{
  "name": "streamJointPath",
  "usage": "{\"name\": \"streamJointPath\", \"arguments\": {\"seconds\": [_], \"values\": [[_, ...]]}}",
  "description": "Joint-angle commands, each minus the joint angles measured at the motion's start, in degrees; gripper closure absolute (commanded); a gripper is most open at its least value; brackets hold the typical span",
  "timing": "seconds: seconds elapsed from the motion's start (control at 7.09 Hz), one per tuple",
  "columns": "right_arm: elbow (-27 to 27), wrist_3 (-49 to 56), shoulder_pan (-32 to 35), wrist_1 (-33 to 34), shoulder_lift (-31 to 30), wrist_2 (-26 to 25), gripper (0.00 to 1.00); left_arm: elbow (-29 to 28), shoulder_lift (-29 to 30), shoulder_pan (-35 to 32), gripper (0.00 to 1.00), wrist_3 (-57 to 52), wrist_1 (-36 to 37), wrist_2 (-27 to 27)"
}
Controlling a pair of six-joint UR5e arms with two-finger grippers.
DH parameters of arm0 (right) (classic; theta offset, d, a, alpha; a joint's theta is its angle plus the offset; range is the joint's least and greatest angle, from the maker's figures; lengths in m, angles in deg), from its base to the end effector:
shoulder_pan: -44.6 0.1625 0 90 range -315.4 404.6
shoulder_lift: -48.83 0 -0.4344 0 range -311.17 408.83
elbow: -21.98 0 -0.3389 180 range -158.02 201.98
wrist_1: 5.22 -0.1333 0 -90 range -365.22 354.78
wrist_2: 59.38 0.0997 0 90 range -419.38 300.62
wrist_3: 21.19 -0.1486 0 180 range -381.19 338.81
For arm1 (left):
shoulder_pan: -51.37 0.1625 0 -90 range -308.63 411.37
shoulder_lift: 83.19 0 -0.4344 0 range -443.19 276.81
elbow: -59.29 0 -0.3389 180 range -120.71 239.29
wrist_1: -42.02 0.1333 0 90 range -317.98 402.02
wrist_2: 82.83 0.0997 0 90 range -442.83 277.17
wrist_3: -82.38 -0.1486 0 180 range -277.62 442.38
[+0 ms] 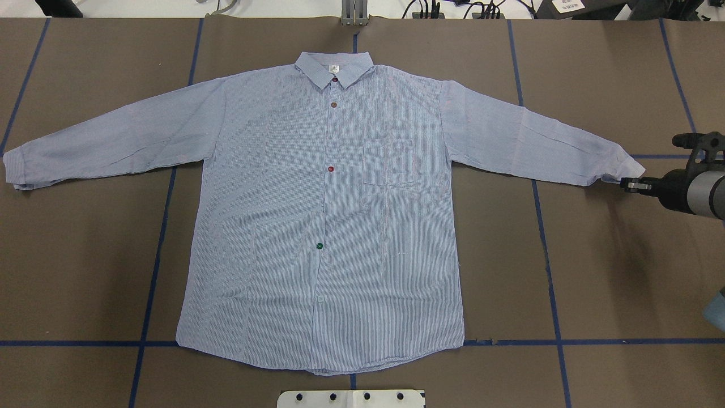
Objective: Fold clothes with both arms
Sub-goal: 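Lower the right gripper to the sleeve cuff nearest it and grasp, then carry the sleeve with the right gripper across the shirt front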
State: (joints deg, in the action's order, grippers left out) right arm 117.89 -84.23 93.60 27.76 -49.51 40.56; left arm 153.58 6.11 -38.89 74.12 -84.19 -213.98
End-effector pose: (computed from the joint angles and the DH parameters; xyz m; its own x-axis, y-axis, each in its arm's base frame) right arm -0.2157 -0.4122 0.6102 0.6340 0.0487 0.7718 -0.4080 0.8689 0.2804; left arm -0.0377 -0.4810 0.5978 0.7476 0.5238 -0.4083 -0.1050 0.7003 0.7061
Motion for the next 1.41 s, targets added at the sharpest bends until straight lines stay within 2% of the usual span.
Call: {"name": "streamJointPath", "arguments": {"seconds": [0.0,0.14,0.28,0.42,0.56,0.71,0.99,1.13,1.27], "values": [[11.5,-0.3,1.8,20.5,7.1,1.4,1.0,-0.1,-0.3,0.0,0.0,0.0,0.0,-0.1],[11.6,-1.1,0.6,31.4,17.5,0.5,1.0,-0.1,-0.4,0.0,0.0,0.0,0.0,0.0],[11.1,-1.3,-3.1,42.6,27.8,-2.7,1.0,0.0,-0.4,0.0,0.0,0.0,0.0,0.0],[8.3,-5.7,-6.5,51.5,37.9,-5.9,1.0,0.0,-0.4,0.0,0.0,0.0,-0.1,0.0],[3.3,-9.7,-9.8,52.6,45.6,-8.9,1.0,-0.1,-0.4,0.0,0.0,0.0,-0.1,0.0],[-4.1,-10.4,-13.0,52.5,54.0,-14.7,1.0,-0.1,-0.4,0.0,0.0,0.0,-0.1,0.0],[-25.4,-14.9,-16.0,52.2,72.3,-20.9,1.0,0.0,-0.4,0.0,0.0,0.0,-0.1,0.0],[-33.8,-14.9,-18.2,49.4,77.8,-24.8,1.0,0.0,-0.4,0.0,0.0,0.0,-0.1,-0.1],[-37.8,-14.9,-21.1,49.1,80.0,-27.1,1.0,0.1,-0.8,0.0,0.0,0.0,-0.1,-0.1]]}}
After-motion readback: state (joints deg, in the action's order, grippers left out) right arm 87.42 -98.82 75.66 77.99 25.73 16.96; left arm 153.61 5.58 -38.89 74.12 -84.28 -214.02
